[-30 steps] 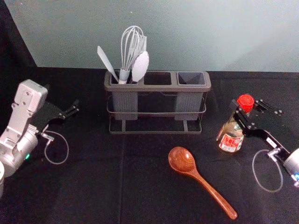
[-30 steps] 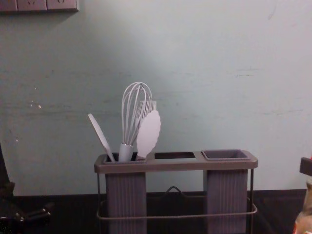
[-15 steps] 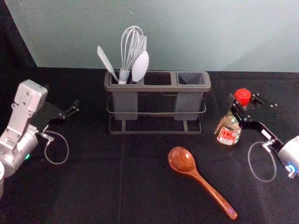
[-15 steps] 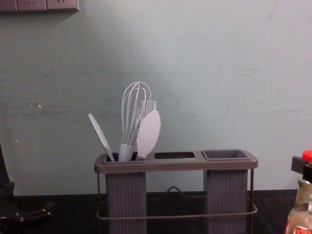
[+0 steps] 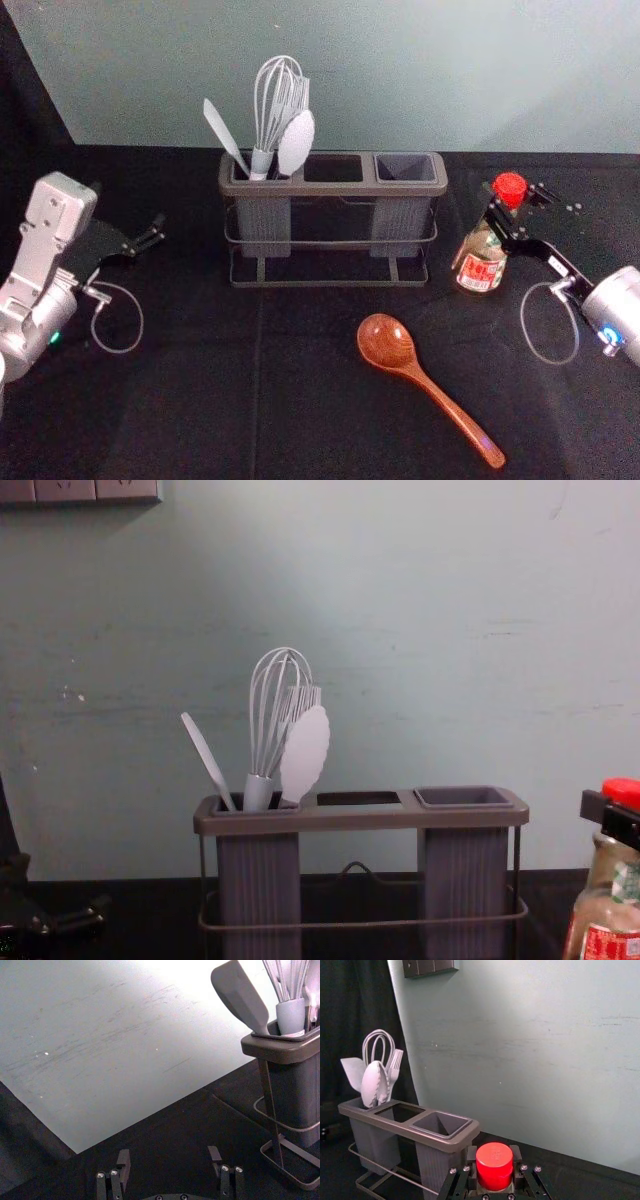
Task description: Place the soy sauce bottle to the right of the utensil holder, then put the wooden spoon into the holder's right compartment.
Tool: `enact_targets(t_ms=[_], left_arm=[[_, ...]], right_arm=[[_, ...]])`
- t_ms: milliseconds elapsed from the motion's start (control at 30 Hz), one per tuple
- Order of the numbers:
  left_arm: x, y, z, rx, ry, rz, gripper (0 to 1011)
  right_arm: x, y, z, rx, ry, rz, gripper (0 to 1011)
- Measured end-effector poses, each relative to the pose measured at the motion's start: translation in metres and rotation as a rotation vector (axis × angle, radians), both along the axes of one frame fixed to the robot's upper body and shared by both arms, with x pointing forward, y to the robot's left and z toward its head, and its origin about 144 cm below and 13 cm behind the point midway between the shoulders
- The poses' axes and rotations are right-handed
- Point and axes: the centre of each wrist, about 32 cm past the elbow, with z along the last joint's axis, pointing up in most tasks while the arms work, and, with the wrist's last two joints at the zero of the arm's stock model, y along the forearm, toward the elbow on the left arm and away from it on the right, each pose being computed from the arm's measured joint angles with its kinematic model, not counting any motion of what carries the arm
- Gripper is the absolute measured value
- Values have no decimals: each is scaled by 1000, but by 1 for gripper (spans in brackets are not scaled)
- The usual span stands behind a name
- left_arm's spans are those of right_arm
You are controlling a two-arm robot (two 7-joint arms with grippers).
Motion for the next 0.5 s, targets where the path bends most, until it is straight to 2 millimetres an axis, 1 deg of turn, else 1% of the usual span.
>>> enact_targets(t_ms=[267,500], left_arm=[[0,0,0,0,0,0,1011],[0,0,0,0,0,0,1011]], right_arm=[[15,0,-3,10,-9,0,382],[24,4,-3,7,-6,6,383]])
